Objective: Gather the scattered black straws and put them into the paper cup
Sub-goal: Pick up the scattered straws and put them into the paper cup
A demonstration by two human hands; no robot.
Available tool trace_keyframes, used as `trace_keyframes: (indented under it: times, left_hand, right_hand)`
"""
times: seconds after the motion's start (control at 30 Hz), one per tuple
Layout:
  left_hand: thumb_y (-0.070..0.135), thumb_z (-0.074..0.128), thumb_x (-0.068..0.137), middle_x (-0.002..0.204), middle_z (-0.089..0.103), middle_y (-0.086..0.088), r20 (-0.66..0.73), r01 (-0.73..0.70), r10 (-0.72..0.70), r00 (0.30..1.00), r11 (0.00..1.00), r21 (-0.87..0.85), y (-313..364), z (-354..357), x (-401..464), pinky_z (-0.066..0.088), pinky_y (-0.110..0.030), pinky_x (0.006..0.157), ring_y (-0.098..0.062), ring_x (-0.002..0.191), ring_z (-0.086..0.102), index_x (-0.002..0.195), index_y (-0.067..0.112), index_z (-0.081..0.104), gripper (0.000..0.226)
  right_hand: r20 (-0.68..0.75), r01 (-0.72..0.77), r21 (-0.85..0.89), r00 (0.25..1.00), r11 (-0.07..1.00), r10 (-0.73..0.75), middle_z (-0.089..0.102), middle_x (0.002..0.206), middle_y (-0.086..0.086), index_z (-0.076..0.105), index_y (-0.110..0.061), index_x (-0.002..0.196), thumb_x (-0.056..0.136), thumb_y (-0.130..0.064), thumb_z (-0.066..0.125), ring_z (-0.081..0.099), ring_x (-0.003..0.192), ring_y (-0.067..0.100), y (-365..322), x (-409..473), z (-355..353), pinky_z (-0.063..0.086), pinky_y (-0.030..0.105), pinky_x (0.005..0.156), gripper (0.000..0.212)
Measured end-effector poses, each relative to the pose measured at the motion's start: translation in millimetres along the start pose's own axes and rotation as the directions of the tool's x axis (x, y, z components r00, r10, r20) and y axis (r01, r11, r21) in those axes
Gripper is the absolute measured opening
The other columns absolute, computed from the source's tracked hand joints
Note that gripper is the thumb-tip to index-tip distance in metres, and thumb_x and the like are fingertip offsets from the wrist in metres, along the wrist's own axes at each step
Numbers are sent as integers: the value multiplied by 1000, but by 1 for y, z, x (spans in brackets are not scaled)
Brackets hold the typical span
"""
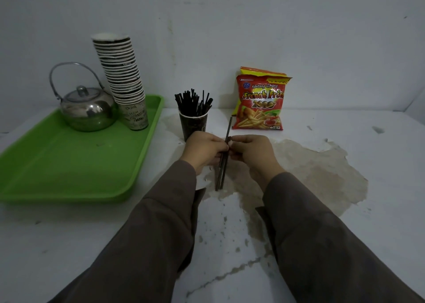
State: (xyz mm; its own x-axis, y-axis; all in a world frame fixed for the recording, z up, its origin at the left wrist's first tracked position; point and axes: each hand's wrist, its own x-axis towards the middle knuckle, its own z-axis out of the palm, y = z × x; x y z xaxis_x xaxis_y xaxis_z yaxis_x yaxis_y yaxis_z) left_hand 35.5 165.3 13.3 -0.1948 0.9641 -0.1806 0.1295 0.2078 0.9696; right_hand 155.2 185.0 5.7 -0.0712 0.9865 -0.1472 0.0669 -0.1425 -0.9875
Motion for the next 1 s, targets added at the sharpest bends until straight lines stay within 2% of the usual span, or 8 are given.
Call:
trace_keyframes:
  times: [0.1,0.23,0.33,0.5,0.63,0.77,0.9,1.0]
  left_hand:
    - [0,65,78,77,67,-15,8,-43,43,999,999,5,2,-5,-4,58,-25,61,-21,67,67,89,-3,67,11]
    - [5,69,76,71,65,-6,-2,-127,128,992,984,128,6,-14,-7,51,-17,57,-11,62,59,83,6,70,7]
    - [7,70,76,70,65,-4,12,-176,176,984,974,146,13,-20,-11,52,-13,54,-10,62,61,79,9,69,4]
    - [4,71,75,69,66,-7,14,-281,281,960,954,106,34,-36,-19,57,-17,58,-11,60,64,73,14,65,12]
    - [1,70,75,70,65,-7,-65,-346,353,933,933,103,57,-57,-21,54,-14,52,-12,60,64,83,11,64,14]
    - [1,66,77,74,68,-10,-112,-455,487,866,862,224,79,-79,-16,58,-26,63,-20,66,68,106,20,58,35]
    - [8,56,84,77,68,-6,-179,-520,593,785,788,328,98,-95,-5,58,-28,66,-16,66,69,96,20,58,17]
    - [11,48,89,78,67,-3,-188,-524,610,770,772,359,105,-102,5,57,-29,71,-15,69,67,87,15,61,14]
  right_hand:
    - [50,-17,54,999,998,14,67,82,14,65,8,104,85,1,59,61,67,17,-5,-3,0,56,25,67,21]
    - [96,-23,37,995,999,19,67,76,8,68,1,92,84,-5,63,61,67,15,-15,-10,-1,56,19,61,12]
    - [111,27,11,993,1000,-28,65,71,3,67,-5,82,83,-8,64,60,63,12,-26,-15,1,55,17,54,5]
    - [120,140,23,983,990,-142,63,71,5,67,-4,80,84,-7,62,60,61,12,-52,-19,7,55,19,55,7]
    - [39,246,29,968,969,-247,61,74,1,65,-12,75,86,-12,62,54,66,12,-76,-16,14,50,26,62,11]
    - [-46,389,65,921,919,-386,64,74,7,66,-1,84,88,-7,59,57,62,12,-105,-8,25,55,18,56,10]
    - [-108,512,60,857,857,-505,65,71,9,62,-1,84,86,-3,60,62,59,15,-132,2,38,58,26,61,4]
    - [-141,549,35,830,835,-539,68,78,12,59,-6,88,84,-3,62,63,62,17,-143,11,47,59,30,64,5]
